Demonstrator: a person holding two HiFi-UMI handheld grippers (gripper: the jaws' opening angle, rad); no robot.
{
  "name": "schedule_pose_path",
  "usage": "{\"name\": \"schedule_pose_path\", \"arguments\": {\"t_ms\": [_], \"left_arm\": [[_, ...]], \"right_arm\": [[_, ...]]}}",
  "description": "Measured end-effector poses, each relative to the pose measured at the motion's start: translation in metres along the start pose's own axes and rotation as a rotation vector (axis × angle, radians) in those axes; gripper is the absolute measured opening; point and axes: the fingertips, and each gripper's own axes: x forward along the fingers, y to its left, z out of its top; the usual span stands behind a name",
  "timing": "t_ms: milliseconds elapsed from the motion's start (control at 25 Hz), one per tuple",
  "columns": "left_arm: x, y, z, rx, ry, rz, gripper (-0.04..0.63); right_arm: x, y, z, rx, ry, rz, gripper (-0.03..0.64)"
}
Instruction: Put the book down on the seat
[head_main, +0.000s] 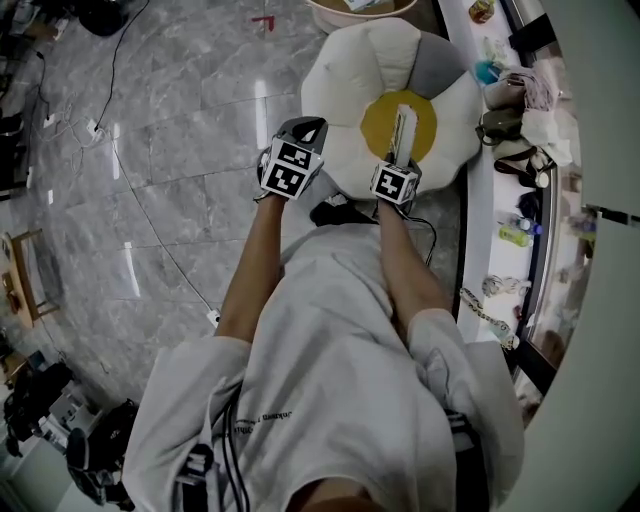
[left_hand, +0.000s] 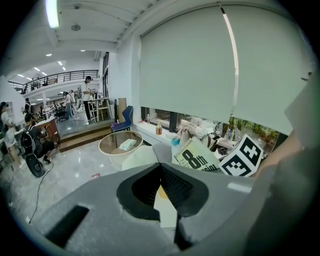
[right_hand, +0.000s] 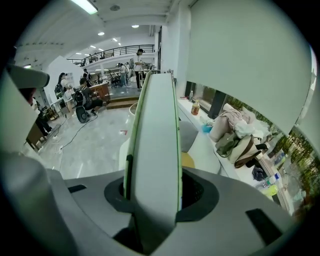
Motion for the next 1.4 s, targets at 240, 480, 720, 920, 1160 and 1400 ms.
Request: {"name": "schedule_pose_path", "arguments": {"t_ms": [240,480,720,920,1160,1400], "left_arm": [[0.041,0.006,0.023,0.031,0.036,-0.049,0.009],[0.069,0.014,0.042,0.015,0.045,-0.086,0.009],[0.09,0.018,0.055,0.038,0.064,-0.11,0.009],[0.1,0.03,0.058,0.038,0.092,-0.094,0.008],[0.116,0.029,0.071,-0.004,0.081,-0.096,0.008],[0.141,-0.003,0.078,-0.023,0.075,-0.197,0.008]], "right_arm": [[0.028,0.014,0.014,-0.022,0.035,0.045,0.156],[0.043,0.001,0.021,0.077,0.038,0.031,0.156],[0.058,-0.004,0.041,0.145,0.012,0.037,0.156],[0.064,0.0,0.049,0.145,0.01,0.068,0.156],[0.054,-0.031,0.033,0.303,0.004,0.053,0.156],[0.041,-0.063,0.009,0.387,0.002,-0.005,0.156]]}}
